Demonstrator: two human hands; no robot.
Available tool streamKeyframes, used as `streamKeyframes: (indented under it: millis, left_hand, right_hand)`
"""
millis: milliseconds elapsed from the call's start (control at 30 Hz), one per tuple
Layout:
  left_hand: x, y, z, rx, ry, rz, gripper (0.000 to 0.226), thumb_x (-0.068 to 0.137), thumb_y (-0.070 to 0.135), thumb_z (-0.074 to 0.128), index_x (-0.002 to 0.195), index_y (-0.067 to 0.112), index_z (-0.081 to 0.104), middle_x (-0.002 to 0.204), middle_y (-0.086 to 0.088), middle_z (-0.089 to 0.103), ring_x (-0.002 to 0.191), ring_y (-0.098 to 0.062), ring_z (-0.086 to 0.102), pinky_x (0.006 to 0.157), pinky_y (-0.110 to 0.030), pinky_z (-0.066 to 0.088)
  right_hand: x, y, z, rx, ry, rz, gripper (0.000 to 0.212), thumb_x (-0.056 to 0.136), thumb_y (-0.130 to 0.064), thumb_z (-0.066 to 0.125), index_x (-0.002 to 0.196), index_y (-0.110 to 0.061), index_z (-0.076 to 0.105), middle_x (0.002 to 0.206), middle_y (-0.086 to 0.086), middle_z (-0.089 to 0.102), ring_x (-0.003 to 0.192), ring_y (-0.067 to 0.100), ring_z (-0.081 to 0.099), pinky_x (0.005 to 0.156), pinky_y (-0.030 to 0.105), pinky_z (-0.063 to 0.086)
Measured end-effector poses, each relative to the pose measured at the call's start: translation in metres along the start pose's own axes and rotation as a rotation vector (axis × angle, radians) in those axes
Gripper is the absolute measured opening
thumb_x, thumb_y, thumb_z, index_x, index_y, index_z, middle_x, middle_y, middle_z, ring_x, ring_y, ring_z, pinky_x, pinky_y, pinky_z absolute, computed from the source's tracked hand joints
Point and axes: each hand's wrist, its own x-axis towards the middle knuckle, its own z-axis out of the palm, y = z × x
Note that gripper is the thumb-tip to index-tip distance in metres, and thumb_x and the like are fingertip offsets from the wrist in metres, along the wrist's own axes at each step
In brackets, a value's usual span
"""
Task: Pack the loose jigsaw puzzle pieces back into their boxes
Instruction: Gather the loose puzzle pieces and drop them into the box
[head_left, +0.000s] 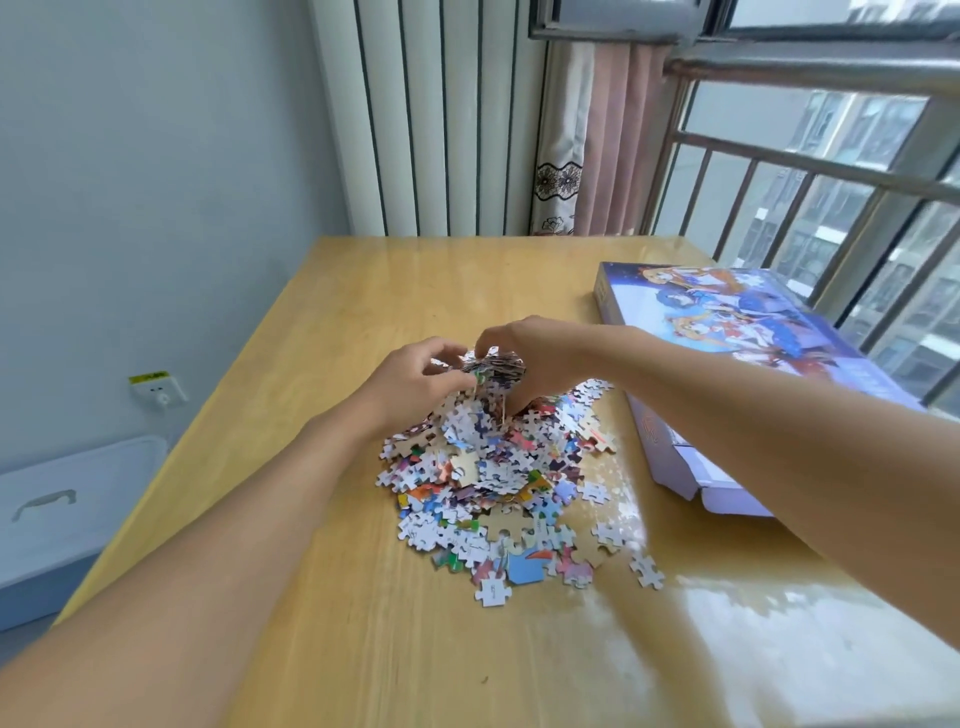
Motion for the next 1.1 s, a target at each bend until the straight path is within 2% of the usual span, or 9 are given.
streamKeyframes:
  millis: [167,300,367,467,533,600,767,967,1100]
  left_hand:
    - [0.009,0.016,0.013,0.143,0.05,-0.076,0.034,0.101,0.038,0.049,0.121,0.016,0.065,0.122,0.001,0.058,0.108,-0.017,0.053,0.087,-0.032,0.04]
    - [0.017,0.022,0.02,0.133,0.046,-0.09,0.024,0.102,0.038,0.044,0.098,0.023,0.062,0.095,-0.003,0.057,0.088,-0.02,0.053,0.076,-0.033,0.037]
    - [0.02,0.025,0.022,0.128,0.057,-0.077,0.023,0.102,0.038,0.045,0.091,0.025,0.059,0.089,-0.004,0.053,0.083,-0.018,0.048,0.069,-0.032,0.034]
    - [0.019,0.03,0.022,0.099,0.116,-0.052,0.029,0.103,0.034,0.045,0.101,0.019,0.07,0.098,-0.006,0.068,0.088,-0.021,0.058,0.073,-0.032,0.041]
    - [0.015,0.032,0.021,0.064,0.166,-0.035,0.028,0.103,0.031,0.047,0.106,0.016,0.071,0.106,-0.006,0.07,0.097,-0.02,0.062,0.084,-0.034,0.045]
    - [0.013,0.033,0.019,0.046,0.203,-0.006,0.027,0.102,0.031,0.048,0.104,0.017,0.071,0.105,-0.012,0.071,0.092,-0.021,0.06,0.08,-0.033,0.044]
    - [0.01,0.044,0.018,0.028,0.25,0.052,0.027,0.102,0.033,0.049,0.107,0.018,0.07,0.104,0.003,0.07,0.099,-0.022,0.065,0.086,-0.034,0.049]
    - [0.009,0.053,0.027,0.037,0.247,0.086,0.023,0.1,0.034,0.054,0.105,0.018,0.07,0.103,0.002,0.069,0.098,-0.016,0.063,0.076,-0.021,0.046]
    - [0.001,0.057,0.034,0.047,0.238,0.117,0.021,0.099,0.034,0.056,0.105,0.019,0.07,0.101,0.004,0.067,0.094,-0.011,0.061,0.069,-0.019,0.043]
  right_hand:
    - [-0.006,0.001,0.003,0.002,0.135,0.009,0.055,0.079,-0.037,0.076,0.129,-0.028,0.057,0.115,0.003,0.067,0.094,0.025,0.062,0.074,0.038,0.056]
    - [-0.009,0.002,0.009,-0.03,0.104,0.043,0.072,0.073,-0.054,0.08,0.135,-0.03,0.053,0.108,-0.003,0.062,0.094,0.023,0.059,0.069,0.033,0.048]
    - [-0.01,0.001,0.012,-0.018,0.125,0.031,0.065,0.076,-0.05,0.081,0.131,-0.024,0.058,0.1,-0.004,0.063,0.087,0.022,0.059,0.064,0.03,0.042]
    - [-0.013,0.005,0.013,0.045,0.225,0.039,0.045,0.08,-0.033,0.081,0.12,-0.02,0.065,0.098,0.001,0.068,0.081,0.024,0.061,0.062,0.031,0.047]
    - [-0.018,0.009,0.012,0.072,0.266,0.052,0.043,0.079,-0.028,0.082,0.119,-0.021,0.067,0.097,0.001,0.066,0.08,0.025,0.061,0.062,0.031,0.048]
    - [-0.025,0.012,0.008,0.134,0.315,0.078,0.041,0.08,-0.023,0.082,0.119,-0.018,0.069,0.099,0.002,0.065,0.081,0.023,0.059,0.064,0.028,0.044]
    - [-0.041,0.018,-0.006,0.497,0.42,0.203,0.04,0.078,-0.028,0.086,0.108,-0.006,0.071,0.087,-0.001,0.061,0.078,0.018,0.056,0.051,0.016,0.037]
    - [-0.063,0.017,0.003,0.882,0.459,0.331,0.037,0.079,-0.025,0.086,0.099,-0.006,0.062,0.079,0.005,0.065,0.066,0.017,0.066,0.057,0.031,0.062]
    - [-0.08,0.014,0.004,0.92,0.451,0.354,0.047,0.071,-0.031,0.091,0.072,-0.021,0.045,0.069,-0.007,0.047,0.064,0.01,0.057,0.056,0.029,0.06]
